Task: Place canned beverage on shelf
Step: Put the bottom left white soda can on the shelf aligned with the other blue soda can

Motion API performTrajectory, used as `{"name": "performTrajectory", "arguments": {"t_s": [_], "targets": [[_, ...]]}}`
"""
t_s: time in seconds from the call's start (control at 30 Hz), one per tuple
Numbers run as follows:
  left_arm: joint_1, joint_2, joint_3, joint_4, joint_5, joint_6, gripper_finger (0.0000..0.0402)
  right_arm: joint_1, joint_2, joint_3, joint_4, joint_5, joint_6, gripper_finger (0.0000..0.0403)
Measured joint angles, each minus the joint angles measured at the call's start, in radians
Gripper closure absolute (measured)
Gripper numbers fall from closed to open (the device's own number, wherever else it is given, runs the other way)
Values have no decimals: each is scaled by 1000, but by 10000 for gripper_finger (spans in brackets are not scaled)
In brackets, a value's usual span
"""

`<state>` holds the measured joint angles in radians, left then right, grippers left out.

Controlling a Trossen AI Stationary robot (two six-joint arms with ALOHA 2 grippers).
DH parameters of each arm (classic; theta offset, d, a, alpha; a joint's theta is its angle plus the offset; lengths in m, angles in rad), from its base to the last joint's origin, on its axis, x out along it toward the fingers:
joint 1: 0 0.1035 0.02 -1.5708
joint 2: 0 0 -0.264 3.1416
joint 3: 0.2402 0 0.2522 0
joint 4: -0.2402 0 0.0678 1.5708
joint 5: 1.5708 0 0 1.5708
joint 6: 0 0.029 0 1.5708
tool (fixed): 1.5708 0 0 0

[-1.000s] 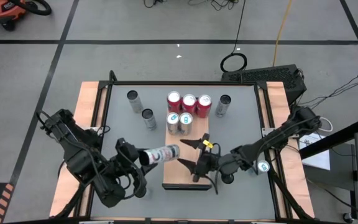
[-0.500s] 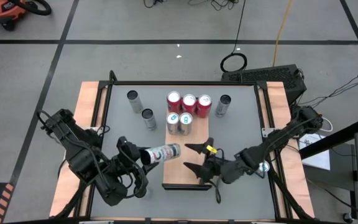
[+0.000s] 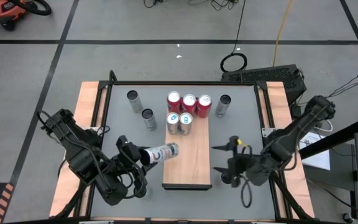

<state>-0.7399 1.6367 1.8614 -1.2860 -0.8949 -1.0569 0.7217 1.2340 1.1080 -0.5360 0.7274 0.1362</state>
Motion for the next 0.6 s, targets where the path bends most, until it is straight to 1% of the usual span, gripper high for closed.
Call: {"name": "performTrajectory", "arguments": {"t_s": [0.1,0.13,0.17,0.23,0.33,0.4,0.5,0.6], "targets": [[0,0,-1,-20,20,-9,144,12,-34,0,-87,-75,108,90],[0,0,-1,-13,21,-10,144,15,-40,0,-96,-81,123,90],[0,0,-1,6,20,-10,144,16,-43,0,-93,-76,125,90],[5,0,-1,62,22,-4,144,16,-38,0,-45,-28,84,90],[29,0,-1,118,61,-2,144,10,0,0,110,70,-52,90],[44,0,-1,136,73,-4,144,-1,41,0,249,110,-159,90],[49,0,-1,172,70,-8,144,-24,114,0,458,113,-299,90],[52,0,-1,216,81,-9,144,-43,189,0,631,113,-423,90]]}}
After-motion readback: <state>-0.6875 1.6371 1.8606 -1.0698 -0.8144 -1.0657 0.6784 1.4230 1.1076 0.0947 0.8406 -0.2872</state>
